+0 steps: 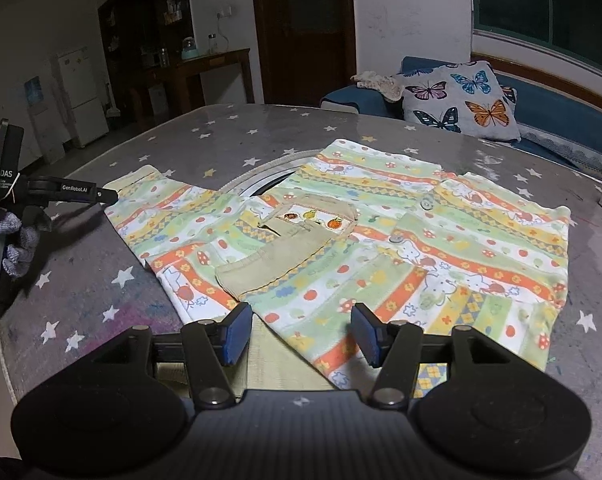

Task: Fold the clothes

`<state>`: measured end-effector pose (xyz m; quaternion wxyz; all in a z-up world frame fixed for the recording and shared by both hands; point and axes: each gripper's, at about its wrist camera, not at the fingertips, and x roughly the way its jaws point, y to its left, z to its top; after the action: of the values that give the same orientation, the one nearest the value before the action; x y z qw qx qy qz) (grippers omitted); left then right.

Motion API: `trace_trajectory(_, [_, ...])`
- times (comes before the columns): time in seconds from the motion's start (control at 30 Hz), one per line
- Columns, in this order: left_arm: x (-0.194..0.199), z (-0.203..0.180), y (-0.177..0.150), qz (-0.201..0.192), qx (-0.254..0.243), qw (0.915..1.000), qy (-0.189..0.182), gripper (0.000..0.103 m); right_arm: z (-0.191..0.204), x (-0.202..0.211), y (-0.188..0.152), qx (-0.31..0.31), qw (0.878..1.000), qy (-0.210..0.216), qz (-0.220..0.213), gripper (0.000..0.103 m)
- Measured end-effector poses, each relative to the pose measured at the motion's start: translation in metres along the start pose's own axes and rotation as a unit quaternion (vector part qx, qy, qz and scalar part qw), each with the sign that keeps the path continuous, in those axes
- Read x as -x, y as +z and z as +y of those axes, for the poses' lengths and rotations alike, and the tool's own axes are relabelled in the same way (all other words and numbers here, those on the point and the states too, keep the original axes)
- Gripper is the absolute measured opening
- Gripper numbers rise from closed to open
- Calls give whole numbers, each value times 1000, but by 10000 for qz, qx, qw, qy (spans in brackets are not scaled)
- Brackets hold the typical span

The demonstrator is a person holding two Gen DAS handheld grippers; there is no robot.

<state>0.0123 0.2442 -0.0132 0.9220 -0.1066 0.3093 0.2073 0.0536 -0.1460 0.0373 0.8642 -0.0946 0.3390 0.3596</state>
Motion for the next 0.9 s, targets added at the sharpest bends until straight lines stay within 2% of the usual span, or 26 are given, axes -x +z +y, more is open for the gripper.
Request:
trace_trajectory(0.1, [-2,-1,1,-17,-26,10000,2,44,1,-2,0,-31,10000,6,15,57])
trace_trajectory(0.2, [-5,-2,4,-25,-8,10000,-41,16,1,-2,-1,-67,10000,6,-1,57])
trace_trajectory(0.23, [-4,-2,5,-30,45,9999,-122,11,1,-1,-1,-81,10000,6,-9,57])
trace_trajectory(0.37, [11,-11,15,-215,167,9983,-510,9,-2,2,-2,-160,9998,-44,-51,57])
trace_trajectory(0.5, [37,-42,30,-512,44,9918,-1166,8,-11,7,-6,-333,9993,-130,-102,57])
trace_trajectory(0.63, [58,-91,38,-603,-218,9776,-2003,8,-22,16,-13,-494,9983,-239,-174,56])
trace_trajectory(0.77, [73,-145,41,-577,-490,9567,-2811,8,-37,26,-21,-659,9968,-384,-239,56])
trace_trajectory(0.9, [81,-196,38,-428,-704,9357,-3430,8,-54,40,-32,-908,9937,-562,-327,56])
